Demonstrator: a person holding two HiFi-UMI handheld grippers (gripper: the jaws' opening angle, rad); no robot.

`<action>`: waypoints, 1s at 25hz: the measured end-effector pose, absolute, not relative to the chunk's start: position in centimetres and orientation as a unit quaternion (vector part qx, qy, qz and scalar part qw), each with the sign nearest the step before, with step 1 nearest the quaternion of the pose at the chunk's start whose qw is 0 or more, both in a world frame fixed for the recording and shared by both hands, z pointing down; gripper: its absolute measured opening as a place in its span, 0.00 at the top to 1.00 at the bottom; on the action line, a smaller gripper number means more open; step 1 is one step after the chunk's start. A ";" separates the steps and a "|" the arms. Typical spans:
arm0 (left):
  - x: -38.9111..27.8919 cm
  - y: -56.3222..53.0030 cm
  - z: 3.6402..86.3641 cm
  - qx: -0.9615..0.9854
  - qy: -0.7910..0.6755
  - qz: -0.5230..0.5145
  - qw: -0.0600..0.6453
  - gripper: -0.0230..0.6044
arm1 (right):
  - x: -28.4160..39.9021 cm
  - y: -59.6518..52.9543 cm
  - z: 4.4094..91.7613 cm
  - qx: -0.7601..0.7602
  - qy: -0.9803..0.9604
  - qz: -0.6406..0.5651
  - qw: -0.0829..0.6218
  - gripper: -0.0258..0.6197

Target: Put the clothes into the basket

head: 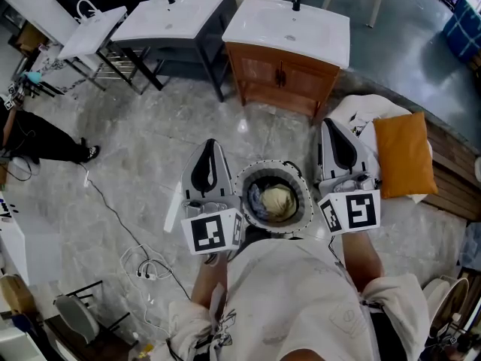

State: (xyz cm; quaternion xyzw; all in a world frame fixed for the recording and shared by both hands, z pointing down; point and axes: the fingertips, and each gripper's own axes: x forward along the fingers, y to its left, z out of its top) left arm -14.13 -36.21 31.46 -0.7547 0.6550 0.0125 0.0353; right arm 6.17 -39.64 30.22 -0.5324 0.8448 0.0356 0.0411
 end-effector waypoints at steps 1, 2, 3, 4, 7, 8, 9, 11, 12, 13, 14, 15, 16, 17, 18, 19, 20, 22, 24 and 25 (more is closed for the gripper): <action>-14.1 -36.2 31.5 -0.754 0.655 0.011 0.035 0.96 | 6.2 -39.6 30.3 -0.532 0.845 0.035 0.040 0.98; -14.1 -36.2 31.5 -0.754 0.656 0.011 0.035 0.96 | 6.1 -39.6 30.3 -0.531 0.846 0.033 0.040 0.98; -14.1 -36.2 31.4 -0.754 0.656 0.010 0.036 0.96 | 6.1 -39.7 30.3 -0.530 0.847 0.032 0.039 0.98; -14.1 -36.3 31.4 -0.753 0.656 0.009 0.037 0.96 | 6.0 -39.7 30.4 -0.529 0.847 0.031 0.038 0.98; -14.1 -36.3 31.4 -0.752 0.658 0.007 0.038 0.96 | 5.9 -39.8 30.7 -0.526 0.849 0.030 0.035 0.98; -14.2 -36.3 31.5 -0.752 0.658 0.006 0.038 0.96 | 5.8 -39.8 30.7 -0.526 0.850 0.030 0.034 0.98; -14.2 -36.3 31.5 -0.751 0.659 0.007 0.038 0.96 | 5.8 -39.8 30.7 -0.525 0.850 0.030 0.034 0.98; -14.3 -36.1 31.5 -0.751 0.660 0.006 0.037 0.96 | 5.7 -39.7 30.7 -0.523 0.851 0.030 0.034 0.98; -14.3 -36.1 31.6 -0.750 0.660 0.005 0.037 0.96 | 5.7 -39.7 30.8 -0.523 0.851 0.030 0.035 0.98; -14.3 -36.0 31.7 -0.750 0.660 0.005 0.037 0.96 | 5.6 -39.7 30.8 -0.523 0.851 0.029 0.035 0.98; -14.3 -36.0 31.7 -0.750 0.660 0.004 0.037 0.96 | 5.6 -39.7 30.9 -0.523 0.851 0.028 0.035 0.98; -14.3 -36.0 31.7 -0.751 0.660 0.003 0.037 0.96 | 5.6 -39.7 31.0 -0.523 0.851 0.028 0.034 0.98; -14.4 -36.0 31.8 -0.751 0.660 0.003 0.036 0.96 | 5.5 -39.7 31.0 -0.523 0.851 0.027 0.034 0.98; -14.4 -36.0 31.8 -0.751 0.660 0.004 0.035 0.96 | 5.5 -39.7 31.1 -0.522 0.852 0.027 0.033 0.98; -14.4 -36.0 31.9 -0.751 0.660 0.004 0.034 0.96 | 5.4 -39.7 31.1 -0.522 0.852 0.027 0.032 0.98; -14.5 -36.0 31.9 -0.750 0.660 0.005 0.033 0.96 | 5.4 -39.6 31.1 -0.521 0.852 0.028 0.031 0.98; -14.5 -36.0 31.8 -0.750 0.660 0.005 0.032 0.96 | 5.4 -39.6 31.1 -0.521 0.852 0.029 0.030 0.98; -14.4 -36.0 31.8 -0.750 0.660 0.004 0.033 0.96 | 5.4 -39.7 31.1 -0.522 0.852 0.030 0.029 0.98; -14.3 -36.1 31.8 -0.750 0.660 0.003 0.034 0.96 | 5.6 -39.8 31.2 -0.523 0.851 0.029 0.029 0.98; -14.3 -36.1 31.9 -0.750 0.660 0.002 0.035 0.96 | 5.7 -39.9 31.2 -0.524 0.851 0.029 0.029 0.98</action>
